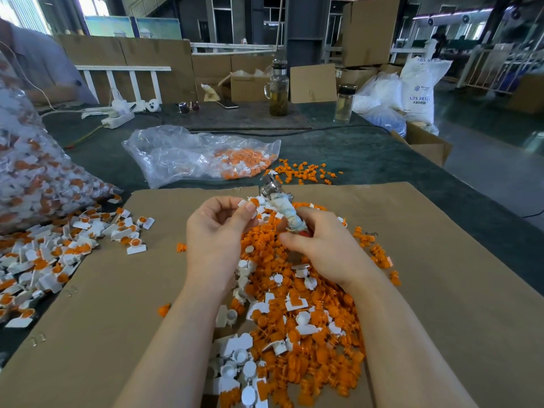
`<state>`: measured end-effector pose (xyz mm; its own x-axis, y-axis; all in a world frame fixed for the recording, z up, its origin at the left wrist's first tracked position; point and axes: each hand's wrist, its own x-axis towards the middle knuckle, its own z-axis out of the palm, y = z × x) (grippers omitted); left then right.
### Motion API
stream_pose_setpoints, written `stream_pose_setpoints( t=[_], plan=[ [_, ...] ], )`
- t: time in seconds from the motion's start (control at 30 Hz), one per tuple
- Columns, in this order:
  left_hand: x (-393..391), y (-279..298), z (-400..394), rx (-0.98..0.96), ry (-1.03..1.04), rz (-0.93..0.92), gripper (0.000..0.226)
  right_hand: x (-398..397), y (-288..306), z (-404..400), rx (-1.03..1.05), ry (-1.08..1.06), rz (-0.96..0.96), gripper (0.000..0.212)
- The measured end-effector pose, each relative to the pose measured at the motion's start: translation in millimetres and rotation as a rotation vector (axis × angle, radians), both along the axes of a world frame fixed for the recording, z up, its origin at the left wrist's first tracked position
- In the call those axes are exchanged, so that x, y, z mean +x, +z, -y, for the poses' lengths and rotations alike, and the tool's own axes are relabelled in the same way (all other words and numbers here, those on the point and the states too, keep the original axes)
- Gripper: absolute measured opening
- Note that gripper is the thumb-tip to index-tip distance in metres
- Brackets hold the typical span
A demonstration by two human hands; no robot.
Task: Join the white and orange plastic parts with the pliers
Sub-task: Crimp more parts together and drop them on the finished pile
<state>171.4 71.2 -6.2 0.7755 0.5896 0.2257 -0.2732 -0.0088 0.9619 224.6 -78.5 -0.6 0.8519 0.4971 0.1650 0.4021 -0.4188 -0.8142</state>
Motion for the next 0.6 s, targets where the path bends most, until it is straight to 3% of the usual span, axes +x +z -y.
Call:
stream_pose_setpoints(
  t=[0.23,0.6],
  plan=[
    [3,-1,7,0.141,0.034,-0.131,0.009,-1,-2,-10,0.183,-0.132,0.182,0.015],
    [2,2,11,0.23,0.058,-0.202,0.015,1,-4,-11,0.153,-0.098,0.263,0.012]
  ],
)
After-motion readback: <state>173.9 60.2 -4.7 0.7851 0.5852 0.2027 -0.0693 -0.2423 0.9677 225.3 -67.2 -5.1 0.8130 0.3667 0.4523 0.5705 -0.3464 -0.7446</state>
